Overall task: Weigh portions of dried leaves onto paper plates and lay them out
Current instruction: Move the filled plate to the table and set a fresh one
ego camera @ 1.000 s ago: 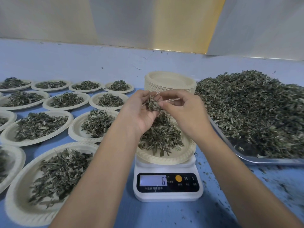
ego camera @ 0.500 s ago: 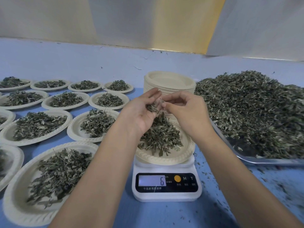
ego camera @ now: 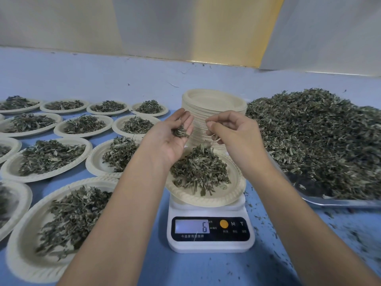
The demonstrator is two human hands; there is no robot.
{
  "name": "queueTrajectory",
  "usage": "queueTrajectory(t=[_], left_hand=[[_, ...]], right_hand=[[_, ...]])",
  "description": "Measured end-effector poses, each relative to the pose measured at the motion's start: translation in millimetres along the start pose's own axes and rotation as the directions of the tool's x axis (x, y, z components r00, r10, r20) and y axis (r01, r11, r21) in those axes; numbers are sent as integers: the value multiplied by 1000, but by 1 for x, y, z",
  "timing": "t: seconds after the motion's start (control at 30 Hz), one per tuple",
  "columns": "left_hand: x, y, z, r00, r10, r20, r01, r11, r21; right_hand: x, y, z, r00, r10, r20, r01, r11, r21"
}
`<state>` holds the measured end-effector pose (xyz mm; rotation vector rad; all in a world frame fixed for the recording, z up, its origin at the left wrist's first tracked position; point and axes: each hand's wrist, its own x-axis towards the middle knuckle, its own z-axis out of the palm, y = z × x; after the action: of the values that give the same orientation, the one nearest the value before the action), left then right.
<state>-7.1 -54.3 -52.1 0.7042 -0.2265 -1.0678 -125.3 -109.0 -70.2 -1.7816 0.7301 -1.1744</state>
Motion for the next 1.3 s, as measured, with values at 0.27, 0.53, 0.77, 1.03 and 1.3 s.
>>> queueTrajectory(t=[0.27,0.53,0.77,1.03,1.3], left_hand=[[1,-3,1,1000,-20,21,20,1000,16],[2,-6,0,998,-53,35,51,998,49],[2,-7,0,998,-60,32,59,997,46],[-1,-10,3,993,-80,93,72,994,82],[-5,-15,8,986,-105,129,80,979,187]], right_hand=[[0,2,1,1000,-24,-2,24,999,-48],[-2,-1,3,999,-6,38,7,999,-48],[-1,0,2,999,21,29,-20,999,-34],[-1,5,8,992,-81,97,78,996,36],[-2,10,14,993,-116,23,117,988,-99]])
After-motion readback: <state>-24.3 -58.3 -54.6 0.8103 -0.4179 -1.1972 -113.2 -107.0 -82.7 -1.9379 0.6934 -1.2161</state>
